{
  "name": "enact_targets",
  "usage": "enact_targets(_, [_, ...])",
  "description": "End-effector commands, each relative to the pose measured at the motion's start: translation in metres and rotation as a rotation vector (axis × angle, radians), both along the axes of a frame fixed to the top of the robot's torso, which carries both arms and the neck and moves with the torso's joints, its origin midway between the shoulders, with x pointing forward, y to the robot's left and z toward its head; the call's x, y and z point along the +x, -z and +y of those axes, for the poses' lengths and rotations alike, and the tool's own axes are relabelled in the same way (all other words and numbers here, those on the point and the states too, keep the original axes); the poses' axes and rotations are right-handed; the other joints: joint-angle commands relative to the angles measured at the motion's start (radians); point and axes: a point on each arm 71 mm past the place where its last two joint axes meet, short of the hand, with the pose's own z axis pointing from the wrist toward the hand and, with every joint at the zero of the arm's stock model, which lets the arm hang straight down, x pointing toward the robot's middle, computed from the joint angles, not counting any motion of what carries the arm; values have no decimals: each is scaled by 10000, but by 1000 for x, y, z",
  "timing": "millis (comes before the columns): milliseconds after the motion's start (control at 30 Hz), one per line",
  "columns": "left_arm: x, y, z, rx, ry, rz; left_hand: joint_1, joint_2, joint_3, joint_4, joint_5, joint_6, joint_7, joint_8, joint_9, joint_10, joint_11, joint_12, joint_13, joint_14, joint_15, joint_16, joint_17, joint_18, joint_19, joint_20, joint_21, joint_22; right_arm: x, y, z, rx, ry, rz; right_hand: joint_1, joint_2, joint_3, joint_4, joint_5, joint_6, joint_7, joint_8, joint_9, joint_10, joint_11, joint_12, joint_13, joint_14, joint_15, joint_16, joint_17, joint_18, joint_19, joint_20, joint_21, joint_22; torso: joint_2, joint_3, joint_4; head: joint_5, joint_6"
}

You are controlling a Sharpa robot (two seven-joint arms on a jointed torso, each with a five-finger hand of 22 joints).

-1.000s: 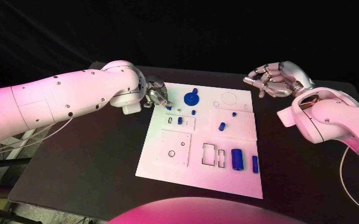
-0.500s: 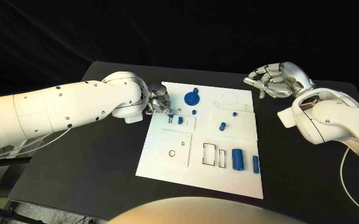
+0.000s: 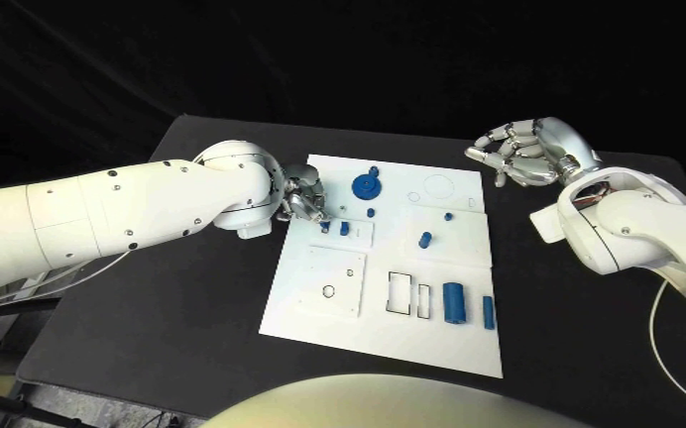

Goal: Assemble the parts on the task board

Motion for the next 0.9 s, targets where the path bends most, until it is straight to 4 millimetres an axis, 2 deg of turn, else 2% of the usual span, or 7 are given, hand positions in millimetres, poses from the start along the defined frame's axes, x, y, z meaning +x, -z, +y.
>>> enact_targets(33, [0,1,-2,55,158,-67,-117,-3,1550,-1495,36,229,-139,48,1076,37,-5,26,-2,474,-73,31,164,-78,48,-9,45,15,-1,0,2,-5,-184,4,-8,86,-42,4,-24,-74,-15,66,15,-42,-6,-51,-9,-60,-31,-28,-5,201,2,61,-36,-10,0,7,1,7,-13])
enact_targets(467, [-1,5,-2,314,338,99,-191,-31,1655,-1543,61,226,-149,81,1121,53,-17,28,16,473,-85,27,156,-78,48,-22,53,19,-1,1,2,-55,-219,-42,-17,98,-44,6,-25,-76,-15,72,15,-38,-6,-47,-11,-56,-31,-33,-2,201,5,61,-44,-16,5,20,-1,-1,-10])
enact_targets(900, [-3,7,-3,488,506,217,-268,-67,1745,-1594,100,230,-159,117,1166,65,-26,28,25,474,-94,27,158,-82,58,-32,69,42,-2,0,2,-109,-249,-85,-17,98,-44,6,-25,-76,-15,72,15,-38,-6,-47,-11,-56,-31,-33,-2,201,5,61,-44,-16,-5,13,-7,-2,-33])
